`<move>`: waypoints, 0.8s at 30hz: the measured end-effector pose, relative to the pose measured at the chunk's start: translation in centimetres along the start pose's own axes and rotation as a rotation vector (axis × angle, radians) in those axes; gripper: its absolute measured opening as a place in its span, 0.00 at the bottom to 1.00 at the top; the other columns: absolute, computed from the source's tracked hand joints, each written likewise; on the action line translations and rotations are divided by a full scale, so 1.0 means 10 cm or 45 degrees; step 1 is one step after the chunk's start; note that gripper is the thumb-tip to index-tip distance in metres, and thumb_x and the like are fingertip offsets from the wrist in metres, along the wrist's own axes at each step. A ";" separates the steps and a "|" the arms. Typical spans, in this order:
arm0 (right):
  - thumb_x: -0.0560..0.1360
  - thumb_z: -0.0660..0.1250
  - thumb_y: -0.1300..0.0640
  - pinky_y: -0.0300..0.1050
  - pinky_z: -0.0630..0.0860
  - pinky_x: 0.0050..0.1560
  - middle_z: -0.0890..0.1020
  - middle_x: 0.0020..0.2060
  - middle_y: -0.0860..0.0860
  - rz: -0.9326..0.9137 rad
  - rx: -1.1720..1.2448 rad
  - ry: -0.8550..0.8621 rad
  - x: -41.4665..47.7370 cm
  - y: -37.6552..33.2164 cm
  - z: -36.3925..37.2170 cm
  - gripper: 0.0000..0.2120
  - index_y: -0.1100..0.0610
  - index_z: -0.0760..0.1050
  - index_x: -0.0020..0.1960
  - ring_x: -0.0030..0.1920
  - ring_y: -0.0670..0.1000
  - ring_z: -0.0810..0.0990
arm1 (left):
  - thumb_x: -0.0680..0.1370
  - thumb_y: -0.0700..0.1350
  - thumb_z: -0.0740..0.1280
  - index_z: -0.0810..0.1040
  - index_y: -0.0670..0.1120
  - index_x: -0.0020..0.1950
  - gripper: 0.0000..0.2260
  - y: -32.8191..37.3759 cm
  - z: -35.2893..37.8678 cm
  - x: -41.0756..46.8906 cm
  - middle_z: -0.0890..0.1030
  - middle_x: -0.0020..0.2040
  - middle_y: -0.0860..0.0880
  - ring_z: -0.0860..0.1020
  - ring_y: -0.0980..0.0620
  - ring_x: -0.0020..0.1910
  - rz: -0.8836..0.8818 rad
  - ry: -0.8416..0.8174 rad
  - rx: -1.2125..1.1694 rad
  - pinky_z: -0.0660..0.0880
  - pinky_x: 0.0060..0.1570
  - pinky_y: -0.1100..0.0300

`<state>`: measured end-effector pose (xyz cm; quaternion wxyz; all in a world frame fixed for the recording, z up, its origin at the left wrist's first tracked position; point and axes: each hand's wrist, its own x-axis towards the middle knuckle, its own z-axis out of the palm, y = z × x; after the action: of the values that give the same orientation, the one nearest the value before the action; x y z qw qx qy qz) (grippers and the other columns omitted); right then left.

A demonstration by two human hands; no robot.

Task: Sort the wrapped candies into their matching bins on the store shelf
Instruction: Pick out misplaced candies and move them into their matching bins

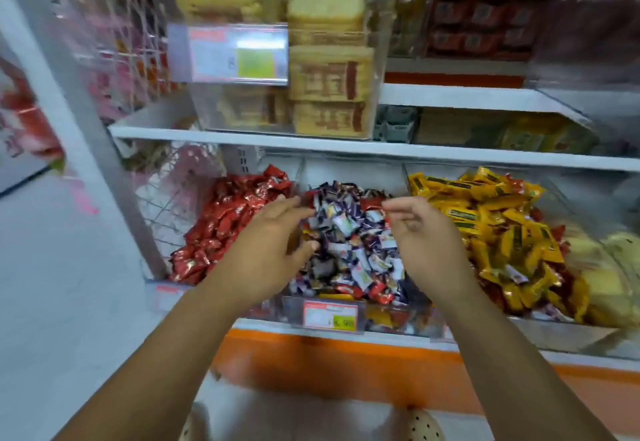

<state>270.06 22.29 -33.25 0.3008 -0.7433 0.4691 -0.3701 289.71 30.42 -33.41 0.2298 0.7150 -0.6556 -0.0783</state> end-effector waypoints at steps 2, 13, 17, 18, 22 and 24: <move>0.82 0.58 0.59 0.42 0.72 0.50 0.74 0.58 0.47 -0.052 -0.003 -0.147 -0.08 -0.25 0.32 0.11 0.45 0.73 0.56 0.51 0.46 0.74 | 0.79 0.49 0.66 0.69 0.51 0.72 0.22 -0.38 -0.18 -0.25 0.67 0.74 0.50 0.63 0.51 0.73 -0.142 0.062 0.032 0.56 0.68 0.65; 0.78 0.64 0.57 0.44 0.60 0.65 0.77 0.61 0.45 -0.615 -0.664 -0.385 0.33 -1.00 1.52 0.15 0.46 0.76 0.63 0.64 0.49 0.67 | 0.75 0.43 0.69 0.76 0.58 0.64 0.19 -1.49 -0.53 -0.94 0.79 0.56 0.58 0.77 0.59 0.52 -0.488 0.257 -0.207 0.71 0.58 0.63; 0.76 0.68 0.56 0.35 0.66 0.55 0.80 0.58 0.43 -0.512 -0.445 -0.951 0.40 -1.09 1.94 0.12 0.48 0.80 0.58 0.58 0.42 0.74 | 0.76 0.44 0.69 0.77 0.62 0.61 0.17 -1.60 -0.54 -1.02 0.80 0.52 0.62 0.77 0.62 0.48 -0.554 0.285 -0.239 0.75 0.52 0.62; 0.76 0.69 0.56 0.36 0.68 0.57 0.80 0.58 0.43 -0.534 -0.417 -1.067 0.37 -1.08 2.08 0.12 0.48 0.80 0.58 0.58 0.42 0.74 | 0.76 0.44 0.69 0.78 0.62 0.59 0.16 -1.62 -0.54 -1.02 0.80 0.50 0.62 0.77 0.63 0.47 -0.550 0.280 -0.246 0.75 0.51 0.63; 0.75 0.67 0.46 0.47 0.62 0.66 0.72 0.65 0.42 -0.770 -0.709 -1.160 0.32 -0.94 2.52 0.16 0.41 0.75 0.63 0.64 0.48 0.65 | 0.76 0.45 0.69 0.77 0.62 0.60 0.16 -1.67 -0.54 -1.01 0.79 0.48 0.62 0.76 0.64 0.46 -0.539 0.256 -0.245 0.75 0.50 0.64; 0.75 0.65 0.40 0.51 0.62 0.65 0.69 0.67 0.43 -0.782 -0.976 -1.060 0.46 -0.90 2.49 0.18 0.36 0.72 0.65 0.65 0.50 0.62 | 0.76 0.45 0.69 0.77 0.62 0.60 0.16 -1.68 -0.54 -1.00 0.79 0.45 0.63 0.76 0.64 0.45 -0.548 0.245 -0.251 0.76 0.50 0.62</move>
<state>296.40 23.96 -38.44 0.0510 -0.9799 0.1779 0.0740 305.78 41.96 -37.75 0.3379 0.8162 -0.4528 -0.1206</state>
